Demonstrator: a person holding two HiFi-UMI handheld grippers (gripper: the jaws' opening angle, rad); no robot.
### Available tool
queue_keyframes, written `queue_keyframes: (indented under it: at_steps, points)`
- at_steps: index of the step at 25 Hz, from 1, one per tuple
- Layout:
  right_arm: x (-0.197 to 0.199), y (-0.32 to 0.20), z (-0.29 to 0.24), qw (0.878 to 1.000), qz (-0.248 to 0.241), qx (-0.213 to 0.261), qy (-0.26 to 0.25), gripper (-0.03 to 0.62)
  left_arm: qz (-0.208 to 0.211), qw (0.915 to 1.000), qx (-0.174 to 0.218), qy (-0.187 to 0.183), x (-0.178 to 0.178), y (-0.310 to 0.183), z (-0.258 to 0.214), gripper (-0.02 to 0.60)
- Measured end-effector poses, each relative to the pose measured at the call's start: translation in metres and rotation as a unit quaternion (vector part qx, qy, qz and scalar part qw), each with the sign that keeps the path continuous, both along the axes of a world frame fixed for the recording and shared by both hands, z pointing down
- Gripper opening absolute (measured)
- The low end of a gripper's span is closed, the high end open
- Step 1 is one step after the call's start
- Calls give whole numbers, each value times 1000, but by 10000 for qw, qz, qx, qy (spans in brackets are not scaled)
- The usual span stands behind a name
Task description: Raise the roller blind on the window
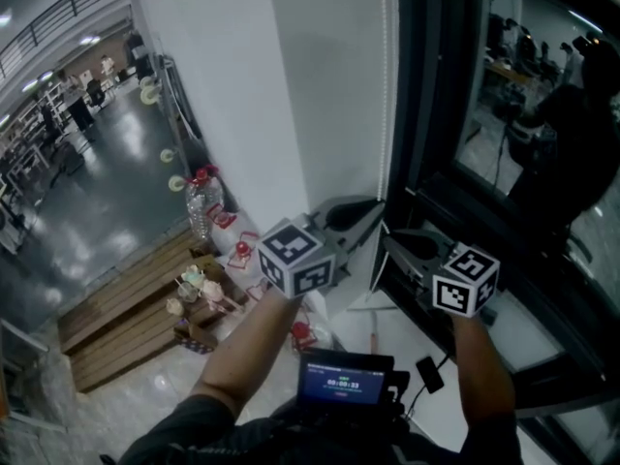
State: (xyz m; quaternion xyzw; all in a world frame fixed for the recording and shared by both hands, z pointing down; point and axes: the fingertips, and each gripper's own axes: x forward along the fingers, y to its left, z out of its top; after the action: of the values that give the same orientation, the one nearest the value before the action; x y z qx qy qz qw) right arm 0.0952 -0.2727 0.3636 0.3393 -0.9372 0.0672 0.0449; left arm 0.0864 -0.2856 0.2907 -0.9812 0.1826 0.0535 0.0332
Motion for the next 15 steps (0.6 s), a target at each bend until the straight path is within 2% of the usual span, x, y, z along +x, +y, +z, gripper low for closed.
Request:
queue_keyframes:
  at_steps: [4,7,9,15]
  points:
    - [22,9,-57,9977,136,649,-121,41,23,10000,-3,53,-1,5,-3,3]
    - [17,13,-106,9938,31,1006,-472,46,35,10000,0,73,-1,9,-3,3]
    - [10,15,-133,9908,-50,1205,-608,72,39,10000,13,49,1,10,-3,3]
    - [-20,3,-160,9897,-160,1348,-457,83,70,9999,88,25,-3,15,-4,3]
